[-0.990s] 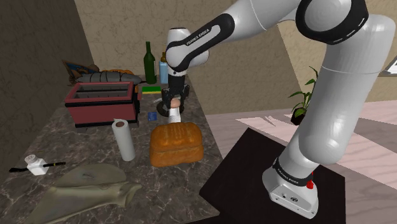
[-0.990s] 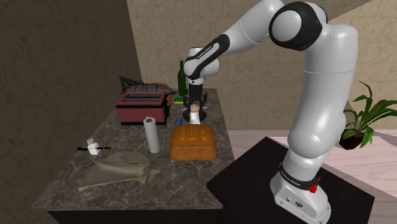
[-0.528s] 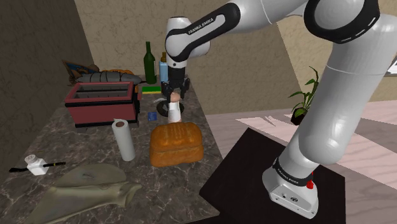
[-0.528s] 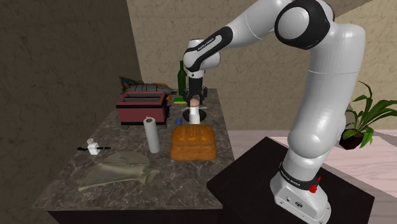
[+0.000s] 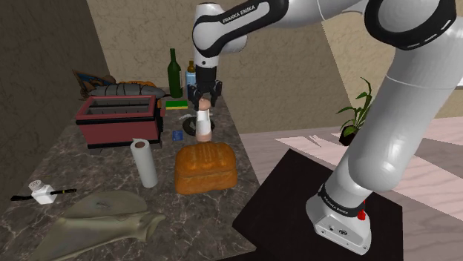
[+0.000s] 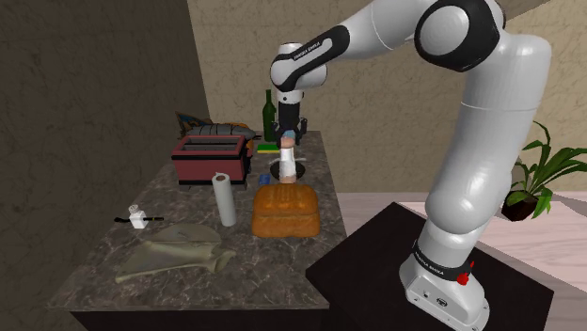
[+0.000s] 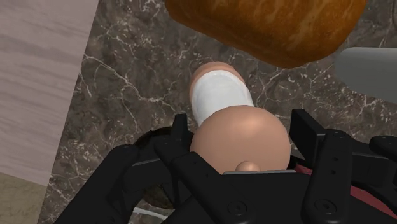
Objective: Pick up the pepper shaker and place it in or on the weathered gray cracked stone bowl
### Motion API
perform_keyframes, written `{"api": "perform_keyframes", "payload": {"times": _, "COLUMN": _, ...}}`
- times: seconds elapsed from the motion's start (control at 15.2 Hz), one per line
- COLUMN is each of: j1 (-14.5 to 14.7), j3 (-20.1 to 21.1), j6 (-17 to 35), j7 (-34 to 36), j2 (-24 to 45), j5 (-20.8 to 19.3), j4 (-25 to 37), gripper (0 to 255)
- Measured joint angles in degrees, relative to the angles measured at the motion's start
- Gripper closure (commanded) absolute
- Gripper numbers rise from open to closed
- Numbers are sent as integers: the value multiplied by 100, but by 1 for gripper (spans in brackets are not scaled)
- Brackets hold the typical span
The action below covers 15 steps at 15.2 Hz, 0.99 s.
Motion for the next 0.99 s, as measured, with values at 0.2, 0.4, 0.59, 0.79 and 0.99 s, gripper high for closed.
{"api": "perform_keyframes", "payload": {"times": 0.2, "j1": -91, "j3": -77, "j6": -315, "j7": -128, "j2": 239, "j5": -35, "j4": 539, "gripper": 255}}
{"api": "perform_keyframes", "payload": {"times": 0.4, "j1": -211, "j3": -168, "j6": -687, "j7": -298, "j2": 628, "j5": -70, "j4": 1283, "gripper": 255}}
{"api": "perform_keyframes", "payload": {"times": 0.59, "j1": -320, "j3": -244, "j6": -1191, "j7": -437, "j2": 1149, "j5": -107, "j4": 2293, "gripper": 255}}
{"api": "perform_keyframes", "payload": {"times": 0.79, "j1": -453, "j3": -317, "j6": -1760, "j7": -602, "j2": 1772, "j5": -128, "j4": 3473, "gripper": 255}}
{"api": "perform_keyframes", "payload": {"times": 0.99, "j1": -549, "j3": -359, "j6": -2277, "j7": -706, "j2": 2409, "j5": -142, "j4": 4612, "gripper": 255}}
